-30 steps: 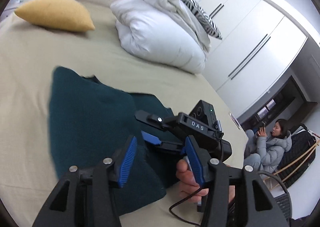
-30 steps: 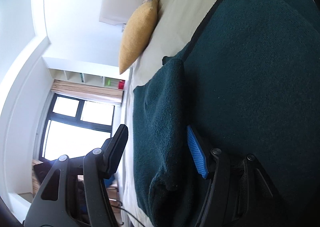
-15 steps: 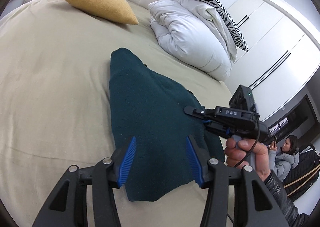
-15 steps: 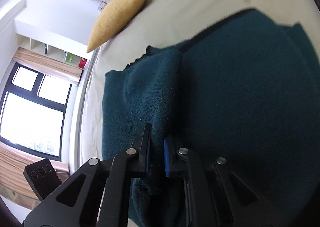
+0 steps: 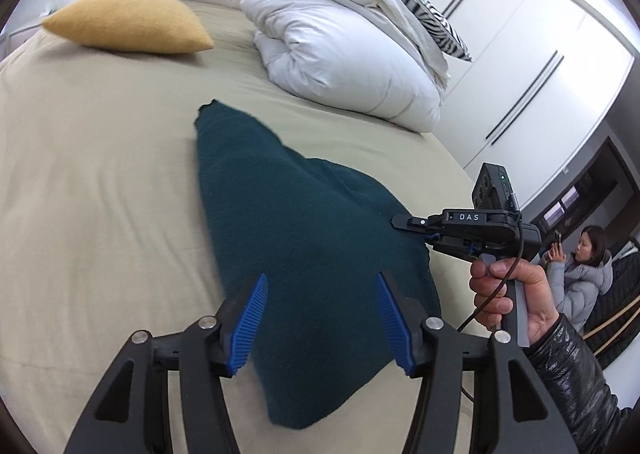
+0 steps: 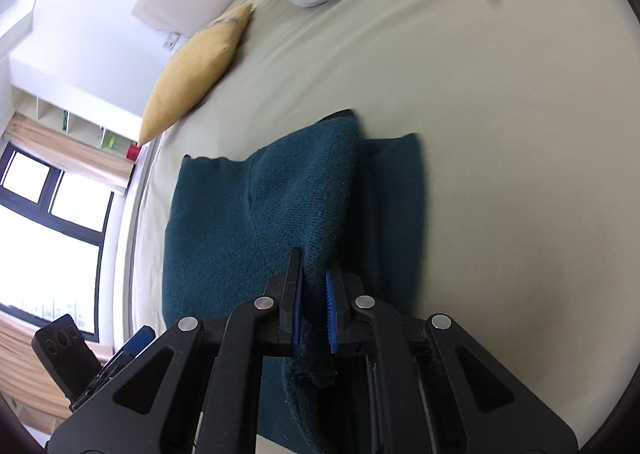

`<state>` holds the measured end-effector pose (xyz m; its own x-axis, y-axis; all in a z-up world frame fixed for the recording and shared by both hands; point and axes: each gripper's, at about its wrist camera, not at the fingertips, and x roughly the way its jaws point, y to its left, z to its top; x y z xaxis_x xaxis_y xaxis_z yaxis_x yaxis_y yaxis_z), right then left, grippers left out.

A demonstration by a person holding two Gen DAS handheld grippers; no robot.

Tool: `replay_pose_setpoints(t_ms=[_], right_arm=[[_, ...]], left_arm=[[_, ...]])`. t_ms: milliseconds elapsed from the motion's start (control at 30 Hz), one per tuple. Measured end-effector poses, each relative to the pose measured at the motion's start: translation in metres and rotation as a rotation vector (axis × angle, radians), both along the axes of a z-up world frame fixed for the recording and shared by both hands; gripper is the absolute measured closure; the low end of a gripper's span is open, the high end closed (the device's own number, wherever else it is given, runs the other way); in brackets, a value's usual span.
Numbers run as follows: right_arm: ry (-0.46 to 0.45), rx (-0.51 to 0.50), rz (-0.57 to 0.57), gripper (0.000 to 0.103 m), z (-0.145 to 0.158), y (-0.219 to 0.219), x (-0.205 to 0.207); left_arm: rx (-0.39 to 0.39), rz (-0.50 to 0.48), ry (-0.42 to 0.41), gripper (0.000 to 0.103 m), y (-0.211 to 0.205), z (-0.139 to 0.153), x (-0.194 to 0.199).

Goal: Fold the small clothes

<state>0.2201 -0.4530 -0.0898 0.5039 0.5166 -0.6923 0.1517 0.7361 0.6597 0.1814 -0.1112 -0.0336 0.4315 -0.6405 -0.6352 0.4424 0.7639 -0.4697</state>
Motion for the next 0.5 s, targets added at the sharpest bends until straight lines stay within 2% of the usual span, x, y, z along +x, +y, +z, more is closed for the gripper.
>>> replay_pose_setpoints(t_ms=[300, 467, 500], right_arm=[[0.007, 0.005, -0.019, 0.097, -0.011, -0.024, -0.005], [0.045, 0.071, -0.082, 0.097, -0.047, -0.036, 0.0], [0.034, 0.097, -0.1, 0.092, -0.049, -0.038, -0.003]], left_arm=[[0.077, -0.056, -0.035, 0.043, -0.044, -0.012, 0.003], [0.135, -0.072, 0.004, 0.043, -0.052, -0.04, 0.007], [0.142, -0.073, -0.002, 0.043, -0.052, -0.041, 0.006]])
